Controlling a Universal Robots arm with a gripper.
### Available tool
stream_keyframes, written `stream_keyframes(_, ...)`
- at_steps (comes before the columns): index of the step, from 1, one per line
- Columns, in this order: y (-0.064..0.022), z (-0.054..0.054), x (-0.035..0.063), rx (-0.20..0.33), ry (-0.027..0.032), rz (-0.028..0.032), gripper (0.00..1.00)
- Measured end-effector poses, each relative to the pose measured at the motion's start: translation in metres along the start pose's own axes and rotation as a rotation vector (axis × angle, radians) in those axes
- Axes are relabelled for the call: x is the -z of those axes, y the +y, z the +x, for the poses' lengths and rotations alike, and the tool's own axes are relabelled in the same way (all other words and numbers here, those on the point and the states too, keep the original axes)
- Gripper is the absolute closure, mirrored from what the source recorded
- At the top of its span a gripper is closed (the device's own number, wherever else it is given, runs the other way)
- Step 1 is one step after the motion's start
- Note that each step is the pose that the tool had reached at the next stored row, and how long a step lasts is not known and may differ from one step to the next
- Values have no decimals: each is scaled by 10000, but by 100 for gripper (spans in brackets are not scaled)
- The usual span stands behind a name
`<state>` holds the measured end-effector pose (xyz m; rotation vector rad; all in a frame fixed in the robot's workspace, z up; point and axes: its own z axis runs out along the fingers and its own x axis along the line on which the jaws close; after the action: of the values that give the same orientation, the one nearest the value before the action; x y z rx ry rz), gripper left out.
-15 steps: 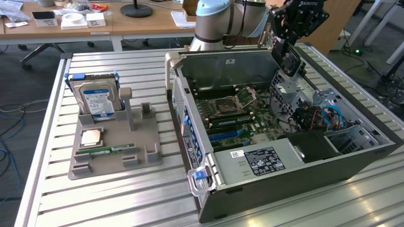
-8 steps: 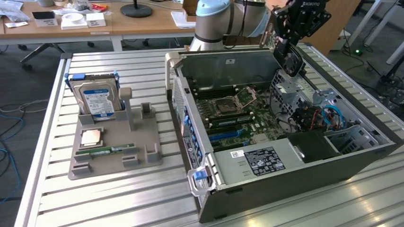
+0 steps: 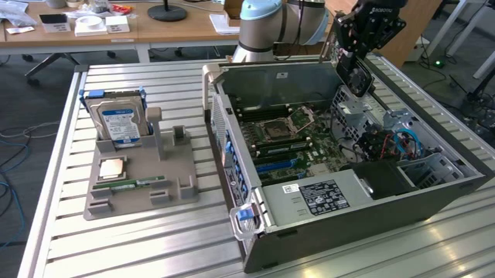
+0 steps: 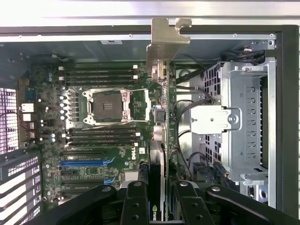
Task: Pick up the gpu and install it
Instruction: 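Pick up the gpu and move the gpu toward the slot, then insert the gpu into the slot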
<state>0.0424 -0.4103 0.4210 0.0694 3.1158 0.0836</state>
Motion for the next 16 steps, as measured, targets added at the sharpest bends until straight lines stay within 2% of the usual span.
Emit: stream_keyframes(16, 1, -20, -7, 13, 0, 1, 74)
